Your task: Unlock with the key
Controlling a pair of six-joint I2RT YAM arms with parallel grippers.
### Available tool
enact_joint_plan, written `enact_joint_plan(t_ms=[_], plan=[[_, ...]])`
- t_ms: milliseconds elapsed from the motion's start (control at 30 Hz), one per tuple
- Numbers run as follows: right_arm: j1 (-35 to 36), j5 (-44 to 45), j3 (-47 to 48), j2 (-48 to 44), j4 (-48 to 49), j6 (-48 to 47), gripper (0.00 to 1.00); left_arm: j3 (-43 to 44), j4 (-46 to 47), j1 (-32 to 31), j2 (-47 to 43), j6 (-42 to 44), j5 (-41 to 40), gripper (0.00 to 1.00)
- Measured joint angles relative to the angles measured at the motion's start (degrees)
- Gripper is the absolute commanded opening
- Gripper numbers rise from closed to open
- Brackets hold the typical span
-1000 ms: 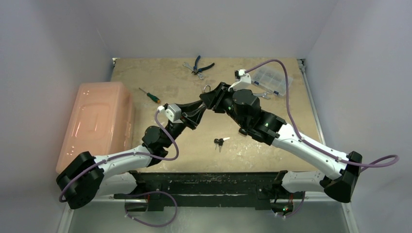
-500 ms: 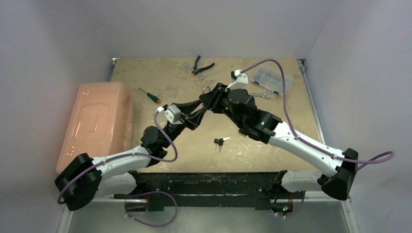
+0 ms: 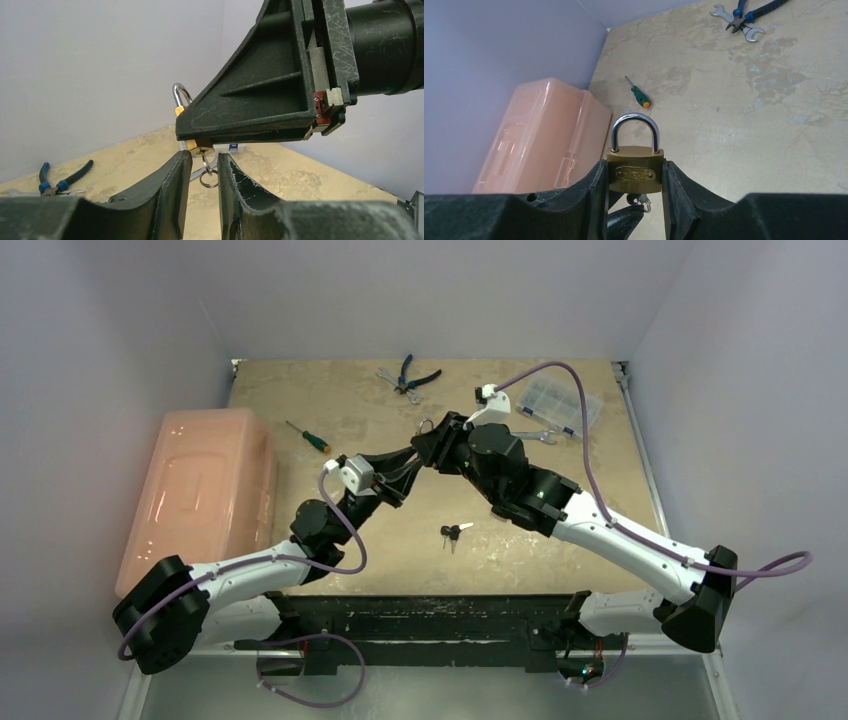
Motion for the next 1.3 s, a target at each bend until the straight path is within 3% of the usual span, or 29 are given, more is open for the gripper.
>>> enact_joint_plan(t_ms=[767,1300], plan=[[0.39,-1.92,0.00,-1.16,0.96,-0.76,0.00,0.00,-0.35,-0.07,0.00,-0.07,-0.90,0.28],[1.38,-2.58,-0.28,-1.07,2.60,-0.92,0.00,0.00,-0.31,-0.52,-0.63,-0.24,-1.66,0.04]])
